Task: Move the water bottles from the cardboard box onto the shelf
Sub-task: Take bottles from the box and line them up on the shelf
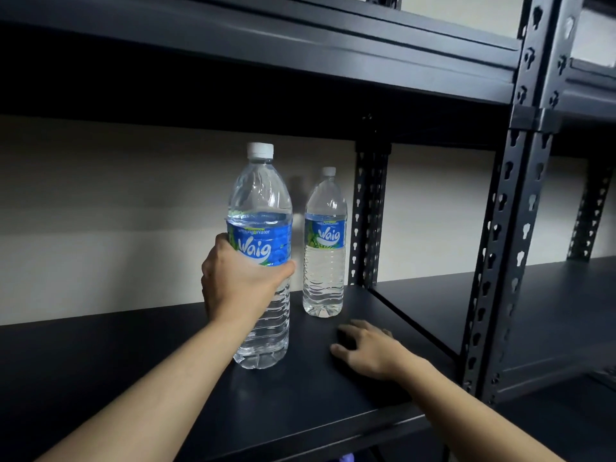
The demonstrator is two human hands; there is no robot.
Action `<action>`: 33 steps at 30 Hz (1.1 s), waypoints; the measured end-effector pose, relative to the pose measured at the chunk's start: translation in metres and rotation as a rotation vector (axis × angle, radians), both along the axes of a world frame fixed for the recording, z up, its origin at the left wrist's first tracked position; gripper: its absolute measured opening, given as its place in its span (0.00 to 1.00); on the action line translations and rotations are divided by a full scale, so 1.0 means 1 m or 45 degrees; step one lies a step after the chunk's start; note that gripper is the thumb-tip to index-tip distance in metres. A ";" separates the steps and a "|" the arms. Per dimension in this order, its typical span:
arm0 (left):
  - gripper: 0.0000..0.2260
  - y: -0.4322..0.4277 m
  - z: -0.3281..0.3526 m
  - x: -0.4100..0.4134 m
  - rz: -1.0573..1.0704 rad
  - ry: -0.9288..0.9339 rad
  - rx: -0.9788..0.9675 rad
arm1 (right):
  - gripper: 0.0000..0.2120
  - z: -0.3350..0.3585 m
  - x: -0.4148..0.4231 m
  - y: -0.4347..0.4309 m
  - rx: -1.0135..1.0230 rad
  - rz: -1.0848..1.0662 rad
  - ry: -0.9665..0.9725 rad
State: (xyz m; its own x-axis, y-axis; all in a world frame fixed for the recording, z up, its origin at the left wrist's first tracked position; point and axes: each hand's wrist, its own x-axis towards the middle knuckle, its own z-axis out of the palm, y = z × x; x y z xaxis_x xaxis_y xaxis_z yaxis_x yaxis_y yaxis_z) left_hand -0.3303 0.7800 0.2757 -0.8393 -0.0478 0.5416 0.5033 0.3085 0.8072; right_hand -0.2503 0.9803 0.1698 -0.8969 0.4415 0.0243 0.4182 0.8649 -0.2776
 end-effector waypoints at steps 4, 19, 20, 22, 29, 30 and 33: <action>0.32 0.020 0.005 -0.012 0.066 -0.026 -0.005 | 0.31 -0.008 0.014 -0.006 0.080 0.032 -0.005; 0.36 0.058 -0.010 -0.074 0.148 -0.126 -0.028 | 0.33 -0.011 0.012 -0.004 0.112 0.009 0.064; 0.37 0.058 -0.011 -0.076 0.133 -0.127 -0.038 | 0.33 -0.011 0.012 -0.005 0.110 0.008 0.062; 0.38 0.057 -0.015 -0.077 0.081 -0.112 -0.043 | 0.33 -0.010 0.013 -0.005 0.094 0.005 0.058; 0.43 0.039 -0.101 -0.075 -0.236 -0.308 -0.113 | 0.34 -0.007 0.013 -0.006 0.058 -0.020 0.029; 0.42 0.037 -0.110 -0.076 -0.240 -0.336 -0.135 | 0.35 -0.007 0.012 -0.005 0.056 -0.025 0.011; 0.37 0.038 -0.113 -0.081 -0.210 -0.362 -0.175 | 0.36 -0.004 0.007 -0.005 0.051 -0.050 -0.039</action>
State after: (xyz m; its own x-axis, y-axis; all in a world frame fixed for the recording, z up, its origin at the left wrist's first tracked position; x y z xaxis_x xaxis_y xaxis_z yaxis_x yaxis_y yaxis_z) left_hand -0.4110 0.8176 0.1622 -0.9478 0.1578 0.2771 0.3164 0.3576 0.8786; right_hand -0.2437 0.9754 0.1655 -0.8795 0.4756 0.0156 0.4598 0.8578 -0.2296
